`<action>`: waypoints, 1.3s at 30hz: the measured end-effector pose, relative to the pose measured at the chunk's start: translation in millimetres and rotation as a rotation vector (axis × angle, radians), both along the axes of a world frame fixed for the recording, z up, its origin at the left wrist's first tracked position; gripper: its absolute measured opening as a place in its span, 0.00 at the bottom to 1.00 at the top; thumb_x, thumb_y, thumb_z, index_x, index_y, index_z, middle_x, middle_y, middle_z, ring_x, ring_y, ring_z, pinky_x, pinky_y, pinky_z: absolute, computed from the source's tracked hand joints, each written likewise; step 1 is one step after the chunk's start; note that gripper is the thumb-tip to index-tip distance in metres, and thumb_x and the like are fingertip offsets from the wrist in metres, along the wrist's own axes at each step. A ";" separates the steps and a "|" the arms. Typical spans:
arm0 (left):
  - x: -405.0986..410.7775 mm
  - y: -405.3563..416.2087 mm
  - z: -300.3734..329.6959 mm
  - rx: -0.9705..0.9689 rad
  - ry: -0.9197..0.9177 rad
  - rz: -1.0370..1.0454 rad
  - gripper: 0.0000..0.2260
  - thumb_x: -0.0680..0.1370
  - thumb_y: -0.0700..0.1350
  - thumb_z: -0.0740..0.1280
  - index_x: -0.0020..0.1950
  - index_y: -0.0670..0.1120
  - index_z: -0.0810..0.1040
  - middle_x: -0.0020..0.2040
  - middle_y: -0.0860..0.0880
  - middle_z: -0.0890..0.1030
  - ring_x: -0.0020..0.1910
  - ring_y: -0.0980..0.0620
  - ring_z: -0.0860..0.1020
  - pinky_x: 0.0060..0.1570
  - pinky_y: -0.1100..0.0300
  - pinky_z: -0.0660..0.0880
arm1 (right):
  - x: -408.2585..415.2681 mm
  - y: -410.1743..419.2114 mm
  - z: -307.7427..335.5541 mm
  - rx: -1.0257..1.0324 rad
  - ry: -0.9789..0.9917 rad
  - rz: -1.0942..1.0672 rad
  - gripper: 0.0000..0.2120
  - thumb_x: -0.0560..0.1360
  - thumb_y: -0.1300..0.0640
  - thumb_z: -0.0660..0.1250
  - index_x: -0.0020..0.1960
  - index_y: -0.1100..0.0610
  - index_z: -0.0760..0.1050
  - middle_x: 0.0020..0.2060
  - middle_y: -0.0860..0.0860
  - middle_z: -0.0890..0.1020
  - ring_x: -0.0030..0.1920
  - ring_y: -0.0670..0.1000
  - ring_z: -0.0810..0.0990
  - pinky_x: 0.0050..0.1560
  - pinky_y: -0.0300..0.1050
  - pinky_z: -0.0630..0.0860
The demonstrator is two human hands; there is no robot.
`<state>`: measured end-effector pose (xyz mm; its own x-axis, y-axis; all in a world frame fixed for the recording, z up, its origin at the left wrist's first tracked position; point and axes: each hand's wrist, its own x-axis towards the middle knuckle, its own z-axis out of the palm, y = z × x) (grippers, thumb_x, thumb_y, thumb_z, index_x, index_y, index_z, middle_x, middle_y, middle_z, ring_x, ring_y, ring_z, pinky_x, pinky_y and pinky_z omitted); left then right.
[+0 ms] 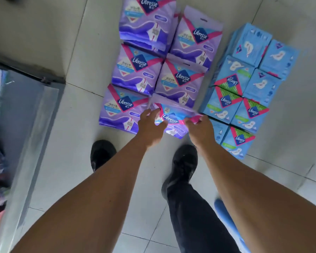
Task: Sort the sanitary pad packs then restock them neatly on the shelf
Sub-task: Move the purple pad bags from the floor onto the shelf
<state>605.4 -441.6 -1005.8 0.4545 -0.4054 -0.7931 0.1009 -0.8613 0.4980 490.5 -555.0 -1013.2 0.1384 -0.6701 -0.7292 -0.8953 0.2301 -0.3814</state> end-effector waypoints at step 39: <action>93.4 354.2 503.8 -0.713 -0.266 1.445 0.13 0.77 0.45 0.69 0.60 0.47 0.72 0.54 0.47 0.83 0.49 0.48 0.84 0.42 0.54 0.82 | 267.4 264.8 500.5 0.560 -0.711 1.016 0.10 0.76 0.54 0.69 0.57 0.50 0.75 0.52 0.51 0.84 0.52 0.54 0.84 0.57 0.64 0.78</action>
<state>698.8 -87.4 -502.0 0.8456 0.2250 -0.4840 0.4242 0.2670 0.8653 757.9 -290.2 -512.7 0.8460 0.3117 -0.4326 -0.4123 -0.1321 -0.9014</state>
